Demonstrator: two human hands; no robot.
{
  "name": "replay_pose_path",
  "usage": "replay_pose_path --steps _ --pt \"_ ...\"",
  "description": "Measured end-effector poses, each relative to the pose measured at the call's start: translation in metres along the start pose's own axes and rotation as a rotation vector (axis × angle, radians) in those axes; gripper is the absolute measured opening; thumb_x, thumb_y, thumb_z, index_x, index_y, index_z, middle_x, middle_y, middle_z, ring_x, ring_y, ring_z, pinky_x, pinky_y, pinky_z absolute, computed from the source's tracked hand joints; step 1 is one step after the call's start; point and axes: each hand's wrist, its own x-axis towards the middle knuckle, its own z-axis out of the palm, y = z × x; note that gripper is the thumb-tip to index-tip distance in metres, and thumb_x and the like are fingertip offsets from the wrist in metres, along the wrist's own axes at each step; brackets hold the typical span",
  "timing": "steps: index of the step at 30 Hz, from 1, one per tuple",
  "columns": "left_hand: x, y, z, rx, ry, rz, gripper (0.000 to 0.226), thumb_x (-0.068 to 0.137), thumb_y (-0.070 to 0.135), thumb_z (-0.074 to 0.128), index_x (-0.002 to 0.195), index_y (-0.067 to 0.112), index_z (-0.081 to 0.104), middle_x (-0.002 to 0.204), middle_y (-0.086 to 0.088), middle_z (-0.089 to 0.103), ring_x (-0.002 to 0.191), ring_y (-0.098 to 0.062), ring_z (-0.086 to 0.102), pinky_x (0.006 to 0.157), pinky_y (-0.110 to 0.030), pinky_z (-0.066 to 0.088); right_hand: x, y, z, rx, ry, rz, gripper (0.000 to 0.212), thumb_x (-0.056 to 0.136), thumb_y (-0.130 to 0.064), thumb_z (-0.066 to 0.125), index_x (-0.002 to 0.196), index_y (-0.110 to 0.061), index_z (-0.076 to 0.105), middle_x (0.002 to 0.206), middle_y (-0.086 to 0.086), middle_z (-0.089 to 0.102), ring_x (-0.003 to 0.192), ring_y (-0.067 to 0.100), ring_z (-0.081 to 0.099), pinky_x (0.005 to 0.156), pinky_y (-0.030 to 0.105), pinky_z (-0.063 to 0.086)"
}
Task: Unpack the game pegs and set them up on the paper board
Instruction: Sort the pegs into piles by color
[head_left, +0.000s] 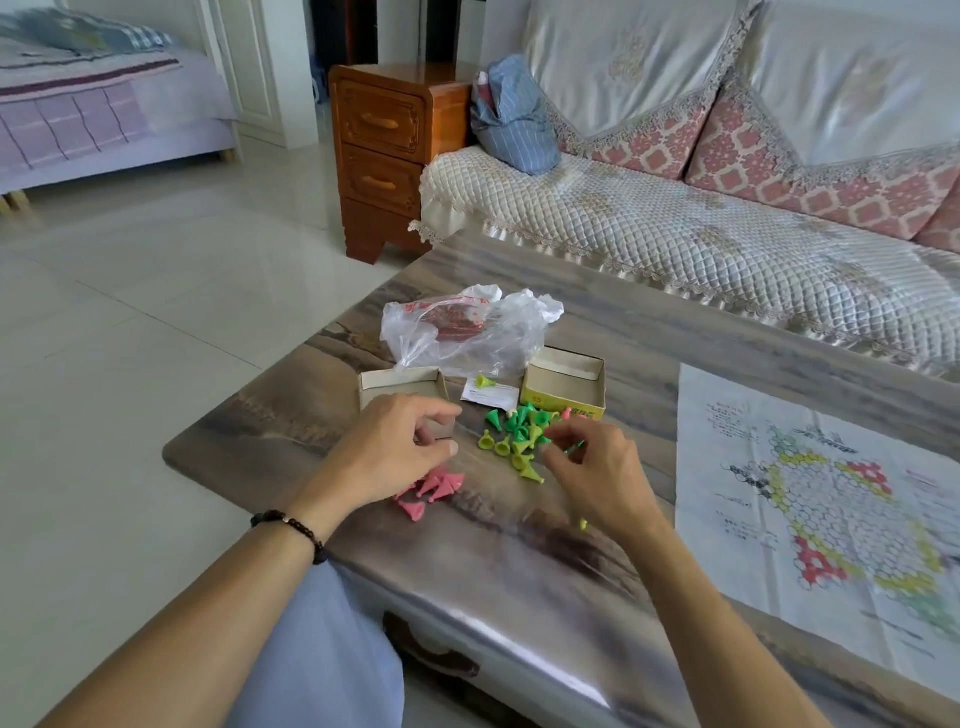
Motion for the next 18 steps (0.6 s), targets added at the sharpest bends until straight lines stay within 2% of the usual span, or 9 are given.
replay_pose_path --steps 1,3,6,8,10,13,16,18 --pt "0.005 0.006 0.006 -0.003 0.008 0.026 0.037 0.084 0.025 0.073 0.121 0.026 0.067 0.095 0.020 0.065 0.079 0.007 0.062 0.071 -0.008 0.044 0.004 0.009 -0.008 0.005 0.045 0.038 0.015 0.083 -0.019 0.064 0.095 -0.021 0.073 0.079 -0.009 0.066 0.065 0.003 0.057 0.061 0.019 0.040" --pt "0.019 0.019 0.020 0.008 0.004 0.085 0.032 0.086 0.023 0.071 0.117 0.022 0.069 0.101 0.014 0.068 0.081 0.002 0.063 0.075 -0.017 0.051 0.014 0.027 -0.022 -0.011 0.102 0.094 0.014 0.084 -0.019 0.063 0.093 -0.021 0.073 0.076 -0.009 0.066 0.066 0.006 0.060 0.056 0.015 0.039" --pt "0.045 0.037 0.044 0.044 -0.021 0.149 0.027 0.089 0.026 0.066 0.116 0.022 0.070 0.108 0.006 0.070 0.087 -0.005 0.064 0.082 -0.033 0.054 0.034 0.048 -0.035 -0.090 0.067 0.113 0.019 0.084 -0.017 0.062 0.099 -0.016 0.073 0.081 -0.005 0.065 0.078 0.013 0.061 0.064 0.020 0.042" --pt "0.064 0.052 0.059 0.091 -0.049 0.191 0.027 0.091 0.026 0.064 0.117 0.022 0.069 0.110 0.005 0.068 0.093 -0.009 0.063 0.085 -0.030 0.052 0.047 0.058 -0.036 -0.124 0.013 0.119 0.023 0.085 -0.019 0.062 0.105 -0.015 0.072 0.087 -0.001 0.067 0.081 0.013 0.059 0.071 0.022 0.042" --pt "0.081 0.065 0.073 0.147 -0.074 0.237 0.023 0.092 0.023 0.062 0.114 0.018 0.070 0.107 0.002 0.068 0.095 -0.013 0.062 0.083 -0.028 0.049 0.059 0.064 -0.034 -0.134 -0.034 0.120 0.023 0.087 -0.024 0.063 0.106 -0.016 0.072 0.094 0.001 0.071 0.079 0.011 0.061 0.069 0.022 0.044" --pt "0.102 0.075 0.089 0.252 -0.097 0.275 0.018 0.092 0.017 0.061 0.106 0.016 0.072 0.101 -0.002 0.067 0.097 -0.020 0.060 0.078 -0.027 0.043 0.071 0.068 -0.028 -0.122 -0.065 0.140 0.015 0.083 -0.026 0.068 0.095 -0.018 0.074 0.087 -0.001 0.071 0.074 0.010 0.062 0.063 0.022 0.044" --pt "0.117 0.075 0.095 0.301 -0.118 0.281 0.024 0.089 0.008 0.061 0.108 0.016 0.072 0.109 -0.003 0.069 0.105 -0.021 0.060 0.088 -0.030 0.045 0.074 0.071 -0.024 -0.101 -0.074 0.158 0.007 0.078 -0.026 0.072 0.081 -0.019 0.071 0.078 -0.003 0.068 0.074 0.014 0.063 0.060 0.024 0.043" --pt "0.123 0.075 0.095 0.321 -0.139 0.301 0.027 0.086 0.003 0.061 0.106 0.016 0.073 0.106 -0.003 0.068 0.101 -0.021 0.060 0.084 -0.028 0.045 0.073 0.074 -0.021 -0.083 -0.087 0.155 0.008 0.078 -0.027 0.072 0.078 -0.020 0.070 0.076 -0.003 0.068 0.074 0.015 0.063 0.060 0.026 0.046"
